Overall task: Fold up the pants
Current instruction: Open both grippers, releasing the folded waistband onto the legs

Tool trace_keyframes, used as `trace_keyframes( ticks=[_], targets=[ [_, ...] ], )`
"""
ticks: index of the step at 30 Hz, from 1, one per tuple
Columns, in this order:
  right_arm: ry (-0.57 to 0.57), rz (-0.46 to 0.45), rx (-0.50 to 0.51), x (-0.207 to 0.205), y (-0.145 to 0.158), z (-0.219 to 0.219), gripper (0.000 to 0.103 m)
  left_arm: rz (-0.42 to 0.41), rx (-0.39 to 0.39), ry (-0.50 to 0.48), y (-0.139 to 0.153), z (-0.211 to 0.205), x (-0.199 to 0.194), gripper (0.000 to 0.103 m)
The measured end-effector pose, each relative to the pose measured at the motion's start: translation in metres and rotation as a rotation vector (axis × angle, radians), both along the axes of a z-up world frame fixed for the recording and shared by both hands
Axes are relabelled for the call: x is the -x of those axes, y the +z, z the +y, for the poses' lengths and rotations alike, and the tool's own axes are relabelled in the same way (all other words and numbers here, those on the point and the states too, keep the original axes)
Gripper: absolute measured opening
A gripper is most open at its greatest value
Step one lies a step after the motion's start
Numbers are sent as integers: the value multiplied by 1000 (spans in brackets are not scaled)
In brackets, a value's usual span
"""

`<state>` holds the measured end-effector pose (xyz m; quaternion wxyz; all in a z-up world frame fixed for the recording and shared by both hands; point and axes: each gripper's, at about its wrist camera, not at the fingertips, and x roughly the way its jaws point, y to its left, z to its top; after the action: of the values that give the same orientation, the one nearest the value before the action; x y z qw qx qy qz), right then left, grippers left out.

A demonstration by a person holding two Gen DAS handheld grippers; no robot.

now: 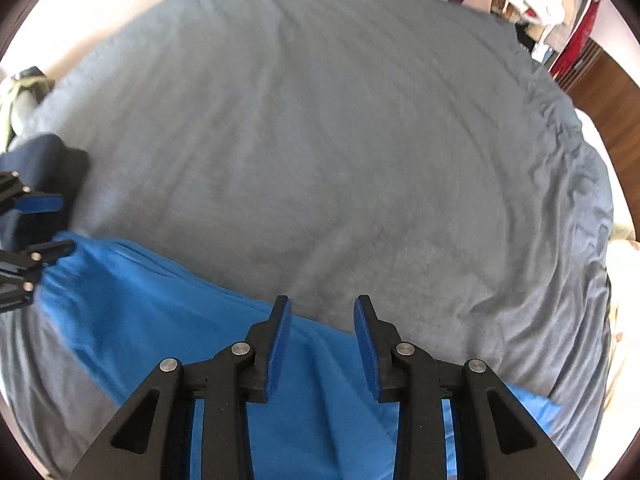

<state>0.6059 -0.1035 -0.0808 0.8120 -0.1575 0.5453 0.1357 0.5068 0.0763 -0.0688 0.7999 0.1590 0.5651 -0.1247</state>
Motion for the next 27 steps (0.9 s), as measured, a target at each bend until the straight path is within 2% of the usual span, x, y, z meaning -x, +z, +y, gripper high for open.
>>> trace_keyframes(
  ticks=[6,14,20,27],
  targets=[
    [-34,-50,-124,41,38,10,32,-112,55,5,54,-19,20,49],
    [-83,-148,-193,101,78,16,32,-200,158,-64,101,-31,58,49],
    [-169,-206,-191,138,97,21,32,-231,231,-90,119,-32,77,50],
    [-301,-273,-193,183,111,16,32,-279,270,-193,133,-50,106,50]
  ],
)
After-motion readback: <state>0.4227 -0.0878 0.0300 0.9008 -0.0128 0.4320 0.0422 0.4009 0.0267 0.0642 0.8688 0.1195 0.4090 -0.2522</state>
